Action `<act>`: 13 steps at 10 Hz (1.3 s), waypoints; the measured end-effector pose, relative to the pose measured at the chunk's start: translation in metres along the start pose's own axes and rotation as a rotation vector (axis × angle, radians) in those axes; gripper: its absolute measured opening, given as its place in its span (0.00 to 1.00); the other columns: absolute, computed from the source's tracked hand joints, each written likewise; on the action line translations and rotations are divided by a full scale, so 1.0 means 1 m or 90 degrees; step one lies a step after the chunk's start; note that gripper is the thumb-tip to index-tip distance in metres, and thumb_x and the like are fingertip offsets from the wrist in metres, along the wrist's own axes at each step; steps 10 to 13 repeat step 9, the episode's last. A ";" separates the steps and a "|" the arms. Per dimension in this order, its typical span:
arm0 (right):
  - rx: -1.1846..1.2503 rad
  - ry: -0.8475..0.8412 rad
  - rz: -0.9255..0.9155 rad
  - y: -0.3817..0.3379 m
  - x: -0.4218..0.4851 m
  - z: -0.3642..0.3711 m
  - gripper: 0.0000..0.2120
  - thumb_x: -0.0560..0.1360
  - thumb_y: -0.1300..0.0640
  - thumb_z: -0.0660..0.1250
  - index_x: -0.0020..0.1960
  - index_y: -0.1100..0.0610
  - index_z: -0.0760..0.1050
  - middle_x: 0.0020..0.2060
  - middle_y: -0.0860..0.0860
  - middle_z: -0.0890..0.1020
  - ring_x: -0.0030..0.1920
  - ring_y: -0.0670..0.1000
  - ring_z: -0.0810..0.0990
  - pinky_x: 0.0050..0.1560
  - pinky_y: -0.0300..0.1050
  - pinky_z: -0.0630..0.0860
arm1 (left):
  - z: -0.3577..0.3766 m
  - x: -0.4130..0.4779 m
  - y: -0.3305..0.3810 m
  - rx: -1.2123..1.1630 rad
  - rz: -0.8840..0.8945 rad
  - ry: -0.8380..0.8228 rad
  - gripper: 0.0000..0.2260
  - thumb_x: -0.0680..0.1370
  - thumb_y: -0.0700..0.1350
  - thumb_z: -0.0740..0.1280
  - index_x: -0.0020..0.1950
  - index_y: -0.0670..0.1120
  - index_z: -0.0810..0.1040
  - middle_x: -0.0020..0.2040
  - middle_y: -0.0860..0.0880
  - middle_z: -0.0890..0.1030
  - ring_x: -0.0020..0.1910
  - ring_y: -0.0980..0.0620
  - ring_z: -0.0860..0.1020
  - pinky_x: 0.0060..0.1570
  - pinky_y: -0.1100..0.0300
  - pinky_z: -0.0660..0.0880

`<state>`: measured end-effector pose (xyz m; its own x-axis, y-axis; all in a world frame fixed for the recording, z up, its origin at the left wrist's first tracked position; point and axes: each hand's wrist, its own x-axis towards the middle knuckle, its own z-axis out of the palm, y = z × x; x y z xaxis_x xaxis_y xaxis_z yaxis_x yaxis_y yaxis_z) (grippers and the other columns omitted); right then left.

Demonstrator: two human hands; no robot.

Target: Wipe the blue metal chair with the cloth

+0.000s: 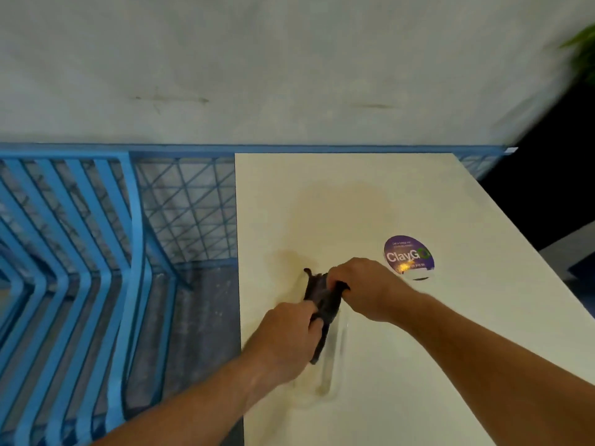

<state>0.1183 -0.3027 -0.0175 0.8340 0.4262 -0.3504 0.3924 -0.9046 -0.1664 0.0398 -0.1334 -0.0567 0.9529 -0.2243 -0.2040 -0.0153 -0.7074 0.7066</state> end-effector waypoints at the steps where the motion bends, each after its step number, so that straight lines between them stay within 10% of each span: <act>1: -0.040 -0.076 -0.044 0.009 -0.002 0.035 0.13 0.80 0.60 0.58 0.60 0.49 0.76 0.54 0.51 0.78 0.54 0.52 0.76 0.56 0.47 0.75 | 0.036 -0.007 -0.009 0.017 -0.062 -0.072 0.10 0.81 0.52 0.58 0.52 0.49 0.76 0.47 0.50 0.80 0.43 0.52 0.80 0.46 0.54 0.80; 5: -0.083 -0.013 -0.237 0.016 0.044 0.067 0.17 0.77 0.68 0.60 0.61 0.55 0.78 0.63 0.51 0.78 0.69 0.56 0.69 0.70 0.51 0.65 | 0.055 -0.003 -0.024 -0.134 -0.170 -0.010 0.08 0.81 0.50 0.63 0.54 0.49 0.78 0.52 0.51 0.81 0.48 0.55 0.80 0.50 0.64 0.77; 7: -0.120 -0.082 -0.228 0.012 0.042 0.048 0.23 0.76 0.64 0.61 0.68 0.49 0.72 0.71 0.44 0.69 0.77 0.50 0.53 0.75 0.52 0.46 | 0.046 -0.003 -0.019 -0.220 -0.158 -0.197 0.13 0.82 0.50 0.59 0.60 0.47 0.78 0.57 0.51 0.80 0.55 0.56 0.77 0.57 0.64 0.73; 13: -0.043 -0.028 -0.203 0.010 0.038 0.037 0.23 0.76 0.62 0.58 0.70 0.51 0.70 0.71 0.47 0.70 0.76 0.49 0.56 0.75 0.46 0.48 | 0.023 -0.002 -0.019 -0.163 -0.116 -0.118 0.13 0.81 0.51 0.59 0.51 0.45 0.80 0.45 0.48 0.82 0.41 0.55 0.78 0.44 0.57 0.77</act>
